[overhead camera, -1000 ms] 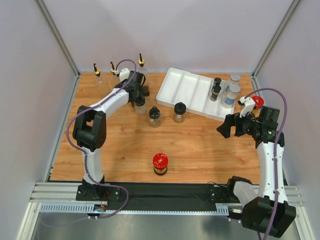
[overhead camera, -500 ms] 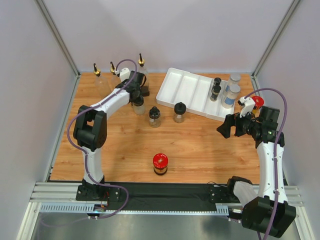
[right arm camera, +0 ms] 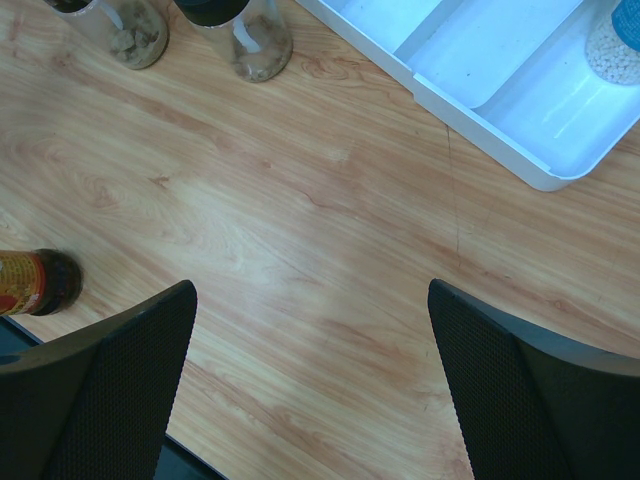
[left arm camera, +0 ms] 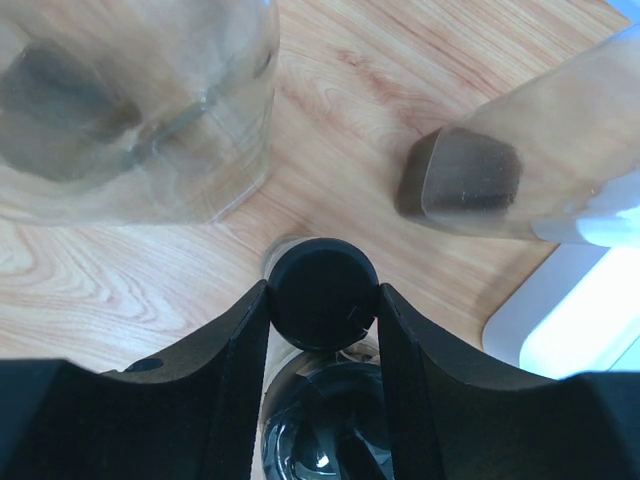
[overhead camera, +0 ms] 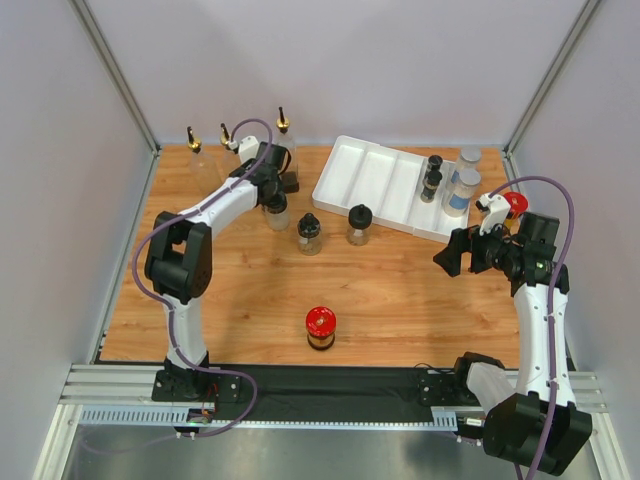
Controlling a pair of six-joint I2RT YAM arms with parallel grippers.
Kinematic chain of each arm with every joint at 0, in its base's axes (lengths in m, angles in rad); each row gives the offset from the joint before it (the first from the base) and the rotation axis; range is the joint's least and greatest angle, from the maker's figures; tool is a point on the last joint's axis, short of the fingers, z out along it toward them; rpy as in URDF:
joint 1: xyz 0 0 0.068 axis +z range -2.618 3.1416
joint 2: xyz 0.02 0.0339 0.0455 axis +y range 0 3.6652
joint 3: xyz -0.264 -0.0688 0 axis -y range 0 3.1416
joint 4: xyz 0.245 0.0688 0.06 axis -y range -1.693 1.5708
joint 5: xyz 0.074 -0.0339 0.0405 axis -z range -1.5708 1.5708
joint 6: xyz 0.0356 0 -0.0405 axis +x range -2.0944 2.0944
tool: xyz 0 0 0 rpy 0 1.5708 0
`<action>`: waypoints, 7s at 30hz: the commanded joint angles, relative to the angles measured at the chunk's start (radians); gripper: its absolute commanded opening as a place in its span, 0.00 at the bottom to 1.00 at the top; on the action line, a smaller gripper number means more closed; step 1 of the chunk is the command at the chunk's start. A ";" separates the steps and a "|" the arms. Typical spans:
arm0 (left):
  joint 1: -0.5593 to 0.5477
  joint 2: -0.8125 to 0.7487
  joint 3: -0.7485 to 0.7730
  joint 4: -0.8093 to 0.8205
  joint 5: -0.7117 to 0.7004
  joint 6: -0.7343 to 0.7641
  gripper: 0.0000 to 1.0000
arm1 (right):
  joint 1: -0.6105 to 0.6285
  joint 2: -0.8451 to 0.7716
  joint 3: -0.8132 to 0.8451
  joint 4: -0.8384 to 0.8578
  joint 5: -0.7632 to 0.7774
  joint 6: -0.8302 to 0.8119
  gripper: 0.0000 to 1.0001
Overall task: Organize the condiment bottles
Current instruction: Pick up the bottle from the center of the board, then place the bottle in the storage box.
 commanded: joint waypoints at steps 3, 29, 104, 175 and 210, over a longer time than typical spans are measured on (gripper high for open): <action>-0.001 -0.104 -0.017 0.042 0.030 0.025 0.22 | 0.003 -0.019 0.004 0.013 0.003 -0.011 1.00; -0.006 -0.285 -0.014 0.066 0.122 0.187 0.14 | 0.004 -0.022 0.004 0.013 -0.001 -0.015 1.00; -0.387 -0.503 0.129 -0.173 0.719 0.066 0.11 | 0.849 0.361 0.515 0.212 0.232 -0.072 0.29; -0.248 -1.493 -0.807 -0.079 -0.125 0.669 1.00 | 0.286 0.802 0.050 1.315 0.376 0.074 0.34; -0.248 -1.514 -0.808 -0.081 -0.132 0.664 1.00 | 0.286 0.866 0.098 1.159 0.367 0.084 0.51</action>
